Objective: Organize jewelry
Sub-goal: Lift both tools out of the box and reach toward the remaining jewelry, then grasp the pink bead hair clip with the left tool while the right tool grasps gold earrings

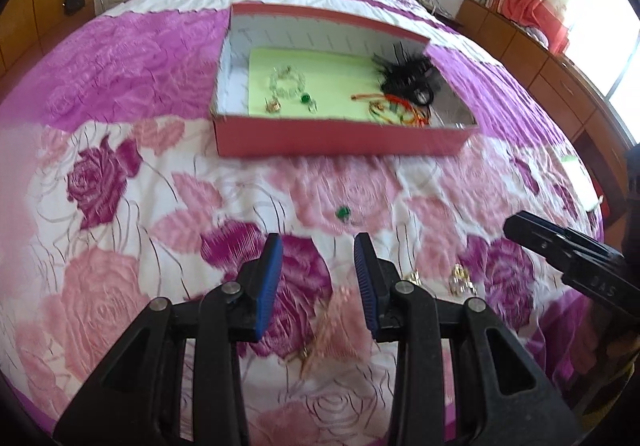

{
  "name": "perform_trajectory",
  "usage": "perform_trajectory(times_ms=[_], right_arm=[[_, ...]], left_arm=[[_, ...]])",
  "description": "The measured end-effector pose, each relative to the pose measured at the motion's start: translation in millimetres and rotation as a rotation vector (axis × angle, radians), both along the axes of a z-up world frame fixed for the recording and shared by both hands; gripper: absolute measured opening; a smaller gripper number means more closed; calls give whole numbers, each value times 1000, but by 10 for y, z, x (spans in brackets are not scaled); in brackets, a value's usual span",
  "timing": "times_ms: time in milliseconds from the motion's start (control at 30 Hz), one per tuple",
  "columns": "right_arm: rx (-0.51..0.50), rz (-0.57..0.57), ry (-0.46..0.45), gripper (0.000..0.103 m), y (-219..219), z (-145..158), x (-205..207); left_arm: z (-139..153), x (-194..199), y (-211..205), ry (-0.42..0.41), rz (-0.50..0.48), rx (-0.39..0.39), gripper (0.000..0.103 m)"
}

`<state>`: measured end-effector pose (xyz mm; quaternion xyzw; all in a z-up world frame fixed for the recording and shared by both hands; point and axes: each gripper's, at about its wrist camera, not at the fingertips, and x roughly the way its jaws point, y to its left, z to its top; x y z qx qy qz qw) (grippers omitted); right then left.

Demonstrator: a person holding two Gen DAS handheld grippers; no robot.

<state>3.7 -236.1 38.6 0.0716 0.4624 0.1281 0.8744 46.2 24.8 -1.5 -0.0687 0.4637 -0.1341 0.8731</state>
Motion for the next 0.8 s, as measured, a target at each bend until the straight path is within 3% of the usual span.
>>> perform_trajectory(times_ms=[467, 800], right_arm=[[-2, 30, 79, 41, 26, -227, -138], [-5, 74, 137, 41, 150, -414, -191]], left_arm=[[-294, -203, -73, 79, -66, 47, 28], [-479, -167, -67, 112, -82, 36, 27]])
